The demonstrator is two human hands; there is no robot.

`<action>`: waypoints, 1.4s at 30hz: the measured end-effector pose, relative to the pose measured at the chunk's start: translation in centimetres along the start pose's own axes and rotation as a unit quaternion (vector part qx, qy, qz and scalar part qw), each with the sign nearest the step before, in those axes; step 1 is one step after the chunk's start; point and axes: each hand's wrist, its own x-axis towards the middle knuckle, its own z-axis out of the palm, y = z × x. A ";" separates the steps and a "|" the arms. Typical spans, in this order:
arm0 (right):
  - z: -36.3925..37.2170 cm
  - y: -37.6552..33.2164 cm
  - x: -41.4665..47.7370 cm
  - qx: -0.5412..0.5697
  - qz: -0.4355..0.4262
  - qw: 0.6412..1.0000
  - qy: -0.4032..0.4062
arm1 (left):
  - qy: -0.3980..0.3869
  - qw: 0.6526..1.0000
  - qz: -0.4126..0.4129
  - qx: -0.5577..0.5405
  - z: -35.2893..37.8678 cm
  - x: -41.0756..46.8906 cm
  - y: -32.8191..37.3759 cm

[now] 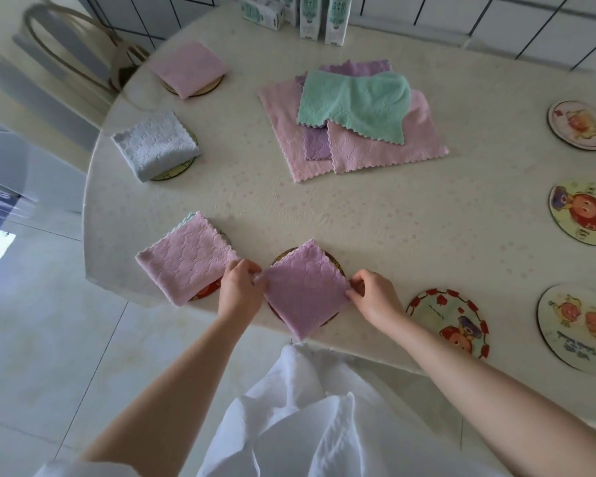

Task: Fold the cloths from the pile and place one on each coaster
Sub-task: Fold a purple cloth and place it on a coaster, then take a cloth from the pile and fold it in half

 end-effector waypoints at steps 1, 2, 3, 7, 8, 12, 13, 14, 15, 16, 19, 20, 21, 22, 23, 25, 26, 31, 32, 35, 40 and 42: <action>-0.2 0.1 0.0 -0.013 -0.002 1.000 -0.007 | -0.004 0.999 0.022 0.027 -0.1 0.1 0.1; -0.5 0.2 0.1 -0.021 -0.003 1.000 -0.014 | -0.007 0.997 0.044 0.056 -0.3 0.3 0.3; -0.9 0.3 0.2 -0.027 -0.006 0.999 -0.020 | -0.012 0.994 0.065 0.082 -0.5 0.6 0.7; -3.1 0.2 1.8 -0.037 -0.007 0.999 -0.025 | -0.017 0.985 0.122 0.123 -1.3 2.7 3.2; -3.8 0.2 2.6 -0.037 -0.008 0.999 -0.018 | -0.020 0.983 0.131 0.127 -1.3 3.4 3.9; -7.2 -0.2 6.6 -0.040 -0.022 0.999 0.010 | -0.024 0.976 0.157 0.152 -0.8 6.9 7.4; -8.2 -0.3 7.8 -0.040 -0.027 0.999 0.016 | -0.025 0.973 0.161 0.161 -0.6 7.9 8.3; -9.1 -0.5 9.0 -0.042 -0.034 0.998 0.021 | -0.027 0.972 0.164 0.168 -0.3 8.9 9.3; -10.0 -0.7 10.3 -0.045 -0.040 0.998 0.027 | -0.028 0.970 0.167 0.172 0.0 9.9 10.3; -10.9 -0.9 11.6 -0.049 -0.045 0.997 0.034 | -0.028 0.969 0.169 0.175 0.3 11.0 11.3; -13.4 -1.1 15.8 -0.057 -0.059 0.995 0.053 | -0.025 0.966 0.182 0.184 1.6 14.0 14.3; -14.0 -1.2 17.1 -0.060 -0.066 0.994 0.058 | -0.026 0.964 0.190 0.186 2.0 14.9 15.3; -14.7 -1.2 18.4 -0.064 -0.075 0.993 0.064 | -0.027 0.962 0.198 0.187 2.3 15.9 16.1; -15.4 -1.1 20.0 -0.072 -0.086 0.991 0.069 | -0.027 0.960 0.204 0.191 2.9 17.3 17.1; -15.9 -1.2 21.1 -0.084 -0.098 0.989 0.073 | -0.025 0.958 0.211 0.195 3.1 18.3 17.8; -16.6 -1.4 22.9 -0.116 -0.122 0.983 0.079 | -0.014 0.951 0.231 0.205 3.4 20.0 19.0; -17.0 -1.3 24.1 -0.134 -0.132 0.979 0.082 | -0.009 0.948 0.241 0.209 3.8 21.2 19.7; -17.0 -1.3 28.4 -0.236 -0.166 0.955 0.060 | 0.000 0.930 0.287 0.231 5.0 25.0 21.6; -16.9 -1.3 28.9 -0.260 -0.172 0.949 0.056 | -0.007 0.928 0.291 0.233 5.3 25.5 21.8; -16.7 -1.4 29.7 -0.296 -0.189 0.934 0.062 | -0.025 0.919 0.308 0.244 5.9 26.5 21.8; -17.3 -1.4 31.3 -0.204 -0.188 0.959 0.063 | -0.029 0.916 0.313 0.248 6.4 27.5 21.6; -17.9 -1.5 31.7 -0.172 -0.185 0.965 0.068 | -0.026 0.916 0.316 0.247 6.4 27.9 21.7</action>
